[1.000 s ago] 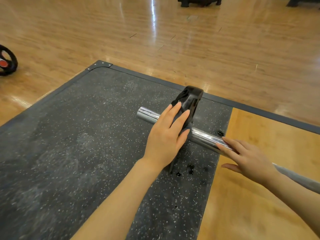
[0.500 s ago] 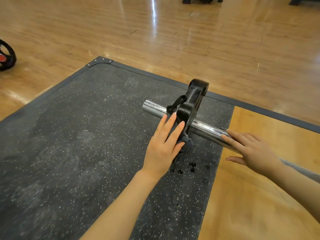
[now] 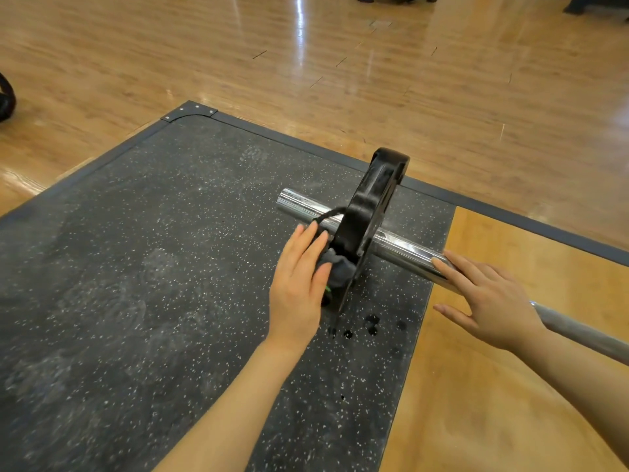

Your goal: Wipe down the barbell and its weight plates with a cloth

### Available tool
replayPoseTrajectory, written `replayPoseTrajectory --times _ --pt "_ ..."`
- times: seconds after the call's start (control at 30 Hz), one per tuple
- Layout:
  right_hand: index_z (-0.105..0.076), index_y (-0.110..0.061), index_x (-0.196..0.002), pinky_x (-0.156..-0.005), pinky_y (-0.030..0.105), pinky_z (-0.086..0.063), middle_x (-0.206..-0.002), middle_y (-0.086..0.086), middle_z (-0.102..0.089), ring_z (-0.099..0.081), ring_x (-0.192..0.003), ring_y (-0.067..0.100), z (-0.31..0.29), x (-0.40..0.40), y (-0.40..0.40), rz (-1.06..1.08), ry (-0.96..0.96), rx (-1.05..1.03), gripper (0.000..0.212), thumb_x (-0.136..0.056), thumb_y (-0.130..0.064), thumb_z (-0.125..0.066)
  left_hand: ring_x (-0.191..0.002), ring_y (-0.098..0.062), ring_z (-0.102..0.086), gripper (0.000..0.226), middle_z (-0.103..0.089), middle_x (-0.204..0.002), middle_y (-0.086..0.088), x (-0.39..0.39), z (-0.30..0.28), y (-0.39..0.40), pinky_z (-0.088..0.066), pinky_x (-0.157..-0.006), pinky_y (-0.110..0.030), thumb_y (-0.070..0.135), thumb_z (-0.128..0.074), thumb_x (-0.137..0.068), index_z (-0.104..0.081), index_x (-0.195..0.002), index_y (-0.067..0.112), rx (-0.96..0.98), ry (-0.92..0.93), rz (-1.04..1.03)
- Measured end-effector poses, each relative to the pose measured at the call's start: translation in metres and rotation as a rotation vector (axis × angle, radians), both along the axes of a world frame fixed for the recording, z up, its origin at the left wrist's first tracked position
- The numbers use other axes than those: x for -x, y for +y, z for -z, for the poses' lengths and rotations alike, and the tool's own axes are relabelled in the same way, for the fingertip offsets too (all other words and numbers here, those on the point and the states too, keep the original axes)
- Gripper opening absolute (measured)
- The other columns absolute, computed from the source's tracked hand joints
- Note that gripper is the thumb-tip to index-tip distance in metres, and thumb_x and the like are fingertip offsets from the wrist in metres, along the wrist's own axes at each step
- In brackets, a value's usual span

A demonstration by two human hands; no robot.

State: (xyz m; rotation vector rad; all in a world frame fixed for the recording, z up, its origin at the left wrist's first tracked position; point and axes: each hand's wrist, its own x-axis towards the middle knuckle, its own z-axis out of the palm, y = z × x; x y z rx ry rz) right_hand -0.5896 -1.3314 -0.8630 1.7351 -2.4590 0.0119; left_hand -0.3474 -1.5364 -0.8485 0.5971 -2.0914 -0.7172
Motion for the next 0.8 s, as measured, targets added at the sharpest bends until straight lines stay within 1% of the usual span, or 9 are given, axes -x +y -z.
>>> replayPoseTrajectory --times 0.13,0.17,0.23,0.33,0.4,0.47,0.57,0.63,0.8 --pt "-0.039 -0.021 -0.148 -0.096 0.043 -0.045 -0.150 0.004 -0.043 -0.055 -0.119 0.028 0.001 0.000 -0.001 0.015 -0.014 -0.006 0.077 -0.089 -0.070 -0.030 -0.132 0.001 -0.041 0.030 -0.048 -0.140 0.021 -0.024 0.023 0.023 -0.035 -0.113 -0.028 0.032 -0.038 -0.103 -0.047 -0.129 0.045 -0.546 0.106 -0.248" --pt "-0.040 -0.021 -0.148 -0.095 0.043 -0.045 -0.150 0.004 -0.043 -0.055 -0.119 0.028 0.001 0.000 -0.001 0.021 -0.016 -0.006 0.077 -0.089 -0.070 -0.030 -0.130 0.000 -0.044 0.030 -0.051 -0.137 0.020 -0.025 0.027 0.029 -0.038 -0.111 -0.032 0.032 -0.038 -0.103 -0.047 -0.127 0.047 -0.686 0.115 -0.296" --pt "-0.040 -0.021 -0.147 -0.094 0.043 -0.046 -0.149 0.004 -0.044 -0.056 -0.118 0.029 0.000 -0.002 -0.001 0.027 -0.018 -0.004 0.077 -0.089 -0.070 -0.029 -0.129 -0.004 -0.045 0.029 -0.052 -0.138 0.016 -0.023 0.032 0.037 -0.039 -0.110 -0.034 0.032 -0.037 -0.104 -0.047 -0.126 0.047 -0.797 0.102 -0.326" --pt "-0.040 -0.022 -0.147 -0.095 0.044 -0.046 -0.149 0.004 -0.044 -0.056 -0.118 0.029 -0.001 -0.003 -0.001 0.034 -0.027 -0.013 0.076 -0.090 -0.070 -0.029 -0.135 0.003 -0.035 0.028 -0.041 -0.147 0.019 -0.009 0.024 0.045 -0.032 -0.114 -0.028 0.038 -0.034 -0.101 -0.039 -0.123 0.054 -0.713 0.097 -0.257" --pt "-0.040 -0.022 -0.147 -0.095 0.044 -0.046 -0.149 0.004 -0.044 -0.056 -0.117 0.029 -0.002 -0.004 -0.001 0.040 -0.030 -0.022 0.076 -0.090 -0.071 -0.028 -0.141 0.004 -0.025 0.033 -0.030 -0.152 0.023 0.004 0.015 0.046 -0.025 -0.116 -0.024 0.044 -0.029 -0.099 -0.036 -0.131 0.049 -0.583 0.112 -0.182" --pt "-0.040 -0.022 -0.147 -0.094 0.043 -0.046 -0.149 0.004 -0.044 -0.057 -0.114 0.028 -0.002 -0.004 -0.001 0.046 -0.031 -0.023 0.076 -0.090 -0.071 -0.028 -0.146 -0.005 -0.018 0.037 -0.024 -0.157 0.016 0.017 0.004 0.040 -0.019 -0.118 -0.023 0.041 -0.028 -0.103 -0.036 -0.139 0.038 -0.447 0.163 -0.095" --pt "-0.040 -0.023 -0.148 -0.093 0.044 -0.047 -0.149 0.003 -0.044 -0.057 -0.114 0.028 -0.002 -0.005 -0.001 0.049 -0.031 -0.030 0.076 -0.090 -0.071 -0.029 -0.150 -0.020 -0.011 0.044 -0.019 -0.159 -0.003 0.035 -0.002 0.027 -0.017 -0.121 -0.031 0.035 -0.031 -0.104 -0.037 -0.145 0.020 -0.198 0.131 -0.007" --pt "-0.039 -0.023 -0.148 -0.093 0.043 -0.047 -0.149 0.003 -0.044 -0.057 -0.114 0.028 -0.001 -0.005 -0.001 0.051 -0.030 -0.030 0.076 -0.090 -0.071 -0.029 -0.150 -0.027 -0.008 0.047 -0.015 -0.158 -0.011 0.038 0.002 0.024 -0.018 -0.120 -0.040 0.034 -0.033 -0.104 -0.030 -0.148 0.018 -0.076 0.063 0.007" --pt "-0.040 -0.023 -0.147 -0.093 0.044 -0.047 -0.149 0.004 -0.044 -0.057 -0.114 0.029 -0.001 -0.006 -0.001 0.053 -0.030 -0.039 0.076 -0.090 -0.071 -0.028 -0.146 -0.033 -0.022 0.052 -0.010 -0.159 -0.006 0.022 0.032 0.027 -0.031 -0.113 -0.049 0.041 -0.028 -0.104 -0.014 -0.151 0.026 -0.013 -0.007 -0.023"
